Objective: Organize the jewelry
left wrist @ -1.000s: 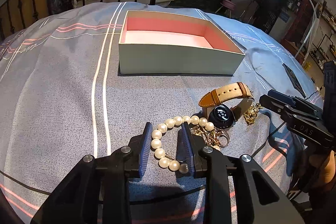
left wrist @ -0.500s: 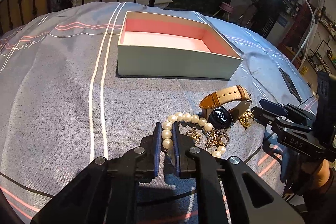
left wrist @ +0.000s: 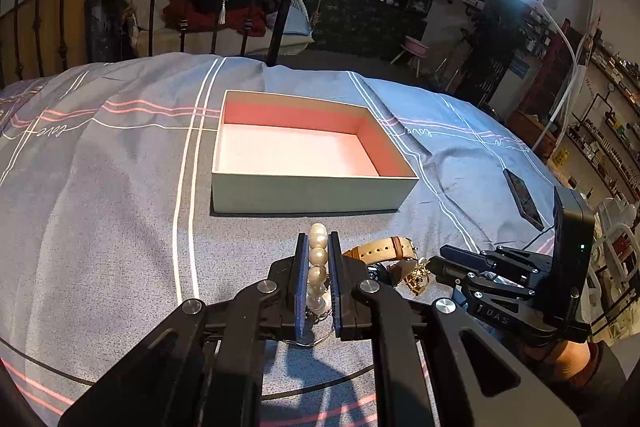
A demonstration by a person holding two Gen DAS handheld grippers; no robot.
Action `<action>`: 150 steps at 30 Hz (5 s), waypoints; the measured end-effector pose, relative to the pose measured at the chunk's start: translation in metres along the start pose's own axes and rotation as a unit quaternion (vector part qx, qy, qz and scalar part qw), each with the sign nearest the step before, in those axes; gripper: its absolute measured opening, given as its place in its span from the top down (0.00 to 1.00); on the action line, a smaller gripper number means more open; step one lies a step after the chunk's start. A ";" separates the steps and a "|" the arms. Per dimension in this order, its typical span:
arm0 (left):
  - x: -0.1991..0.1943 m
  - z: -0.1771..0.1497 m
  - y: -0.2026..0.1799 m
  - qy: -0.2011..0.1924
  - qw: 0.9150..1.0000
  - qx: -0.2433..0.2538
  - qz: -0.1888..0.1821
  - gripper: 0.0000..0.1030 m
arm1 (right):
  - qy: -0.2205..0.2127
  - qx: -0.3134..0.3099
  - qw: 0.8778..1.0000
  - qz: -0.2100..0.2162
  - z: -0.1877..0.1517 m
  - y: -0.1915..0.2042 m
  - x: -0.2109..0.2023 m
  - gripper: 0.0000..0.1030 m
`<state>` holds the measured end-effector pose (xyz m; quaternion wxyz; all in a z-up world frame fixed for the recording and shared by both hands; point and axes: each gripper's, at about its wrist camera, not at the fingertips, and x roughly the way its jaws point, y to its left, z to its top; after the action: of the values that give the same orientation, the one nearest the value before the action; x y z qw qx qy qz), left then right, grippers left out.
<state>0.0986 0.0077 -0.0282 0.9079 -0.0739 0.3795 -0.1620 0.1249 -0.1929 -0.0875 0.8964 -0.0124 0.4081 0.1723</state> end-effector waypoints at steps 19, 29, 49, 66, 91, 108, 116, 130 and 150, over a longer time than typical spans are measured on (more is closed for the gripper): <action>-0.011 0.012 -0.003 -0.020 1.000 0.006 -0.001 0.91 | -0.041 -0.003 0.999 0.012 0.013 0.004 -0.022 0.89; -0.001 0.057 -0.009 -0.047 0.999 0.022 0.002 0.91 | -0.088 -0.015 0.995 0.048 0.083 0.016 -0.022 0.89; 0.070 0.121 0.004 -0.021 0.999 -0.006 0.034 0.91 | -0.038 0.007 0.998 0.039 0.168 0.005 0.059 0.89; 0.106 0.103 0.008 0.032 0.999 -0.010 0.041 0.91 | 0.019 -0.006 0.999 0.043 0.149 0.014 0.101 0.89; 0.065 0.086 0.005 -0.004 0.998 -0.007 0.058 0.14 | -0.042 -0.052 0.998 0.005 0.126 0.033 0.049 0.05; 0.027 -0.036 0.000 0.056 0.995 0.056 0.064 0.07 | -0.016 0.033 0.999 -0.016 0.010 -0.011 -0.011 0.26; 0.056 -0.044 -0.006 0.091 0.989 0.088 0.082 0.10 | 0.002 0.033 0.999 -0.018 -0.001 -0.013 -0.003 0.34; 0.054 -0.045 -0.013 0.073 0.989 0.111 0.069 0.46 | 0.009 -0.003 0.999 -0.030 -0.003 0.004 0.002 0.27; 0.049 -0.036 -0.006 0.052 0.995 0.068 0.044 0.47 | 0.018 -0.044 0.998 -0.031 0.007 0.011 0.008 0.54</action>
<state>0.1033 -0.0155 -0.0843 0.8960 0.0131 0.4172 -0.1512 0.1314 -0.1794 -0.0877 0.8924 -0.0677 0.4158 0.1617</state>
